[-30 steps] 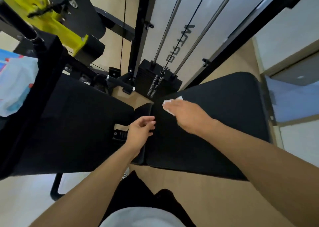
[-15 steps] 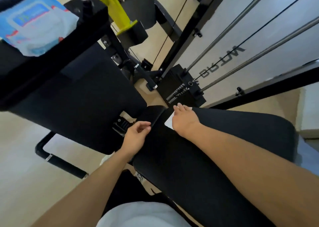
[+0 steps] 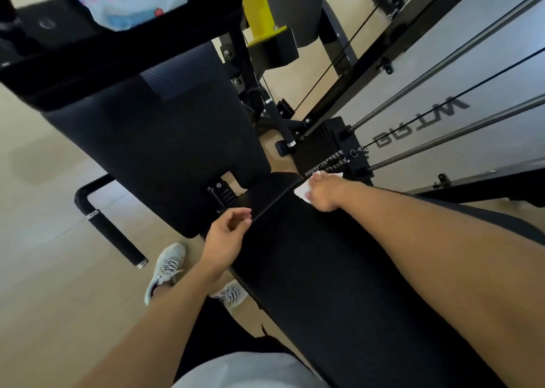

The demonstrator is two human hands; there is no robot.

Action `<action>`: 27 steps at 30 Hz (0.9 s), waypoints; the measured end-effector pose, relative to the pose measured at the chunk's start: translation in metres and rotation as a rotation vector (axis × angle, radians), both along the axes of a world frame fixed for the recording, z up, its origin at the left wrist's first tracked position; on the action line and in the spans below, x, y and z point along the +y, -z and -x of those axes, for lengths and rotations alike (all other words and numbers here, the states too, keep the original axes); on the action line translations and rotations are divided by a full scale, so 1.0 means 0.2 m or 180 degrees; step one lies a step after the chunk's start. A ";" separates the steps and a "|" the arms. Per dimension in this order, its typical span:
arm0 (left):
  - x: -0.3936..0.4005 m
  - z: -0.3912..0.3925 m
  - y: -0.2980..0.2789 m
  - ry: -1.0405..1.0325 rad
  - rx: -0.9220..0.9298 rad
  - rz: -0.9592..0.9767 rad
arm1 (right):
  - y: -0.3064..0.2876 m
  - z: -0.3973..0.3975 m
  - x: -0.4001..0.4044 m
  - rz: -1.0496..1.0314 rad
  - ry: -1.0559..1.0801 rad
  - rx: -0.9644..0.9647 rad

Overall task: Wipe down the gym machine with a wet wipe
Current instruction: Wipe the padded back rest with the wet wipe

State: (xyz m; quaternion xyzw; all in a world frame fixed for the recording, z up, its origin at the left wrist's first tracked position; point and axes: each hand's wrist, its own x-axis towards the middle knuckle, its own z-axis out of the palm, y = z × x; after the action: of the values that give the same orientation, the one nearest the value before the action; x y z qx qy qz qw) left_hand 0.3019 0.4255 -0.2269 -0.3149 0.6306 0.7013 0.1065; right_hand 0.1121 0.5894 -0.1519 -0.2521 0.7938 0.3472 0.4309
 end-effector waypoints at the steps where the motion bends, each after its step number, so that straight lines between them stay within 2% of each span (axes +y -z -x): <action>1: 0.00 0.00 0.00 0.0012 0.0018 -0.0003 | 0.05 -0.03 -0.03 0.0069 0.0027 0.0040; 3: -0.01 0.00 0.01 0.0071 0.0066 0.0014 | 0.08 -0.18 -0.18 0.0290 0.0058 -0.0129; 6: -0.06 0.02 0.01 0.0232 0.0113 0.0118 | 0.06 -0.52 -0.40 0.0689 -0.0301 -0.0901; 9: -0.12 0.05 0.01 0.0356 0.0096 0.0145 | -0.05 -0.66 -0.39 0.0628 -0.0650 -0.1316; 11: -0.14 0.06 -0.02 0.0543 0.0109 0.0030 | -0.14 -0.49 -0.27 0.0482 -0.0272 -0.0959; 14: -0.14 0.11 -0.08 0.1060 0.0233 -0.0063 | -0.19 -0.10 0.00 -0.0011 0.0358 0.0040; 16: -0.14 0.14 -0.10 0.1256 0.0345 -0.0099 | -0.15 -0.01 0.10 0.0016 0.0704 0.0340; 19: -0.16 0.17 -0.12 0.1368 0.0430 -0.0076 | -0.07 -0.31 -0.07 0.0445 0.0770 0.0191; 21: -0.17 0.19 -0.12 0.1447 0.0450 -0.0125 | -0.07 -0.63 -0.24 0.0769 0.0418 -0.0435; 23: -0.17 0.21 -0.13 0.1559 0.0428 -0.0176 | -0.10 -0.78 -0.30 0.0728 0.0153 -0.0740; 24: -0.17 0.21 -0.14 0.1628 0.0445 -0.0193 | -0.13 -0.75 -0.27 0.0633 0.0275 -0.0680; 27: -0.16 0.23 -0.19 0.1887 0.0506 -0.0237 | -0.24 -0.47 -0.08 0.0194 0.0717 0.0236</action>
State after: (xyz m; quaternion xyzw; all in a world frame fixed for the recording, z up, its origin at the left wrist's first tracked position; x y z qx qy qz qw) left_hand 0.2550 0.3940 -0.1897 -0.0573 0.6752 0.6847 0.2683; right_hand 0.2053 0.5740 -0.1041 -0.1612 0.8427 0.2813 0.4297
